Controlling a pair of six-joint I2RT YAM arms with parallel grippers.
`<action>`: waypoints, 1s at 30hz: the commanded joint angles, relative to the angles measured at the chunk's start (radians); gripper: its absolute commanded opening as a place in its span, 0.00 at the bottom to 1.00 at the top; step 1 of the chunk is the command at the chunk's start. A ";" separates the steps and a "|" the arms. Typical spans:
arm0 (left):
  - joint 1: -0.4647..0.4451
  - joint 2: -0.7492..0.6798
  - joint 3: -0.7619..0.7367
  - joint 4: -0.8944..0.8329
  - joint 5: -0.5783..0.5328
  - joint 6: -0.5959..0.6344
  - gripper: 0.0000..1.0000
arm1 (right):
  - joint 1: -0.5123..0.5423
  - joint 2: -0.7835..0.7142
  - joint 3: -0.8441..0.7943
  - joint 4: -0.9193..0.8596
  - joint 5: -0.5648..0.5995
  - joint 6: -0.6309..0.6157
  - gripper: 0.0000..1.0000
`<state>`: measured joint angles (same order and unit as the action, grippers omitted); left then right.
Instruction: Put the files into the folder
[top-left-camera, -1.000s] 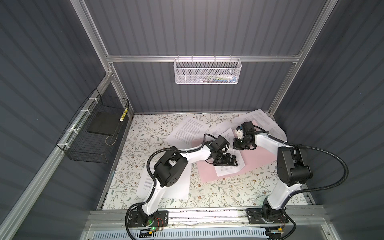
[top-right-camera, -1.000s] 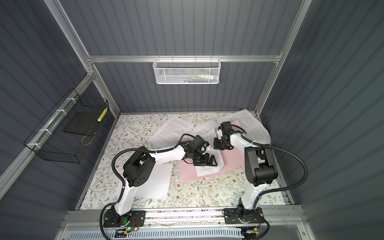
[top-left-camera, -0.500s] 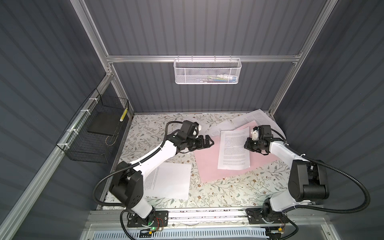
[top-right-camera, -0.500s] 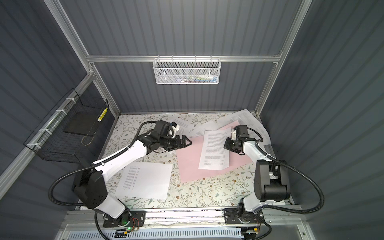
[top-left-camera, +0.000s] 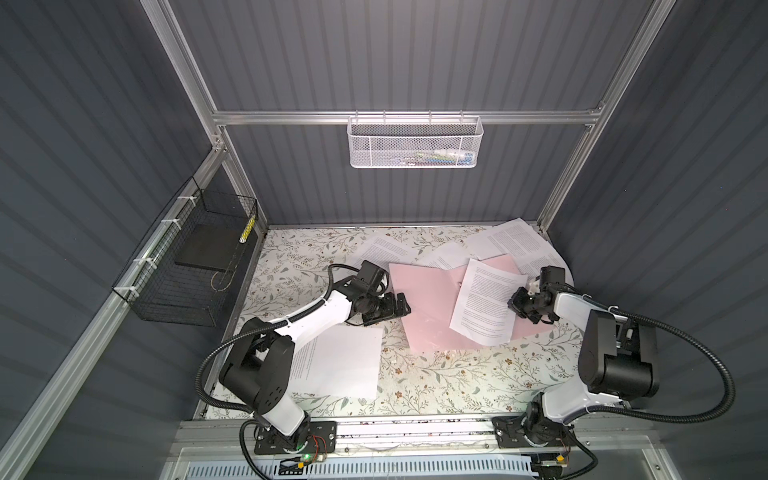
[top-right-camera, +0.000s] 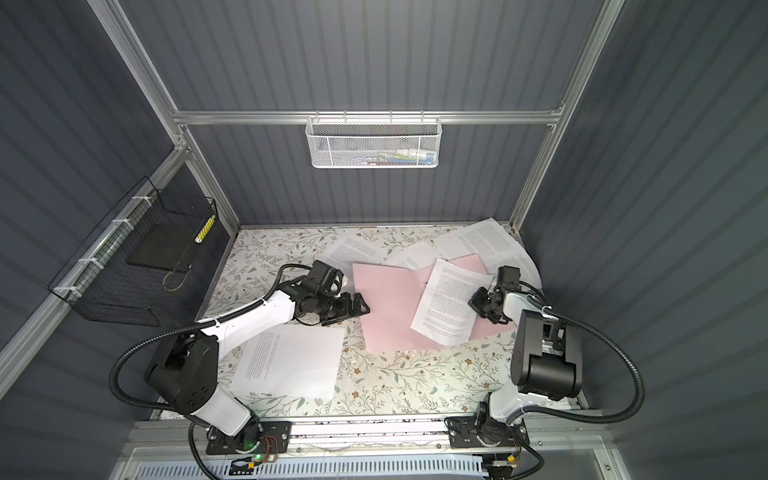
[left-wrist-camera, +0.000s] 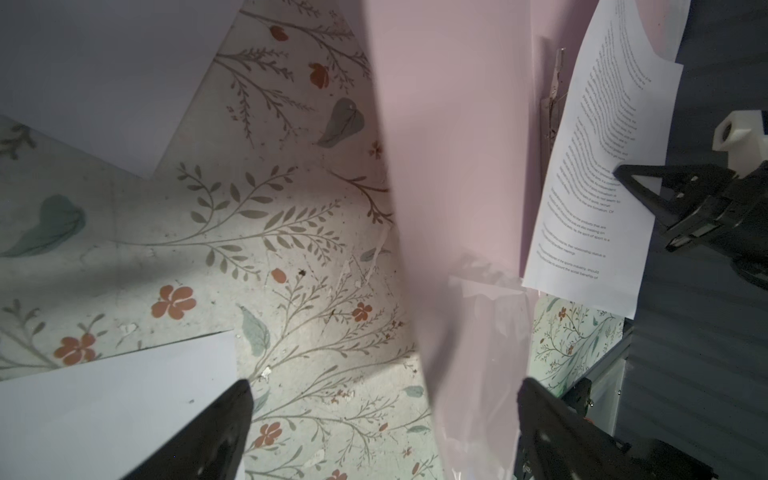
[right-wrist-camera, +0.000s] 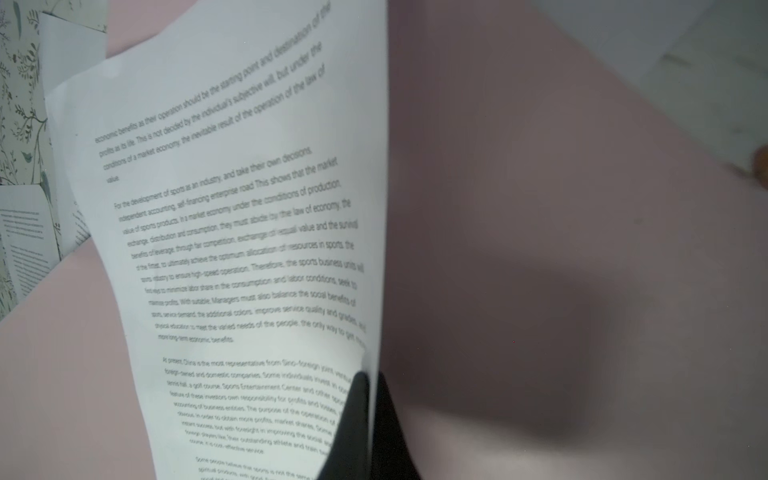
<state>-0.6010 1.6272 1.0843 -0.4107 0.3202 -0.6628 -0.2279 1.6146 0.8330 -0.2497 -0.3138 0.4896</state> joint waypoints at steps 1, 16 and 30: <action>0.006 0.053 0.000 0.046 0.074 -0.013 1.00 | -0.007 0.020 0.017 -0.002 -0.012 0.009 0.00; 0.007 0.088 -0.010 0.199 0.185 -0.103 0.25 | -0.006 0.020 0.011 0.009 -0.066 0.003 0.00; 0.058 0.062 0.122 -0.192 0.017 0.239 0.00 | 0.121 -0.144 0.023 0.099 -0.235 -0.034 0.00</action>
<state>-0.5716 1.7187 1.1831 -0.4210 0.4164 -0.5625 -0.1314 1.5143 0.8337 -0.2085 -0.4477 0.4782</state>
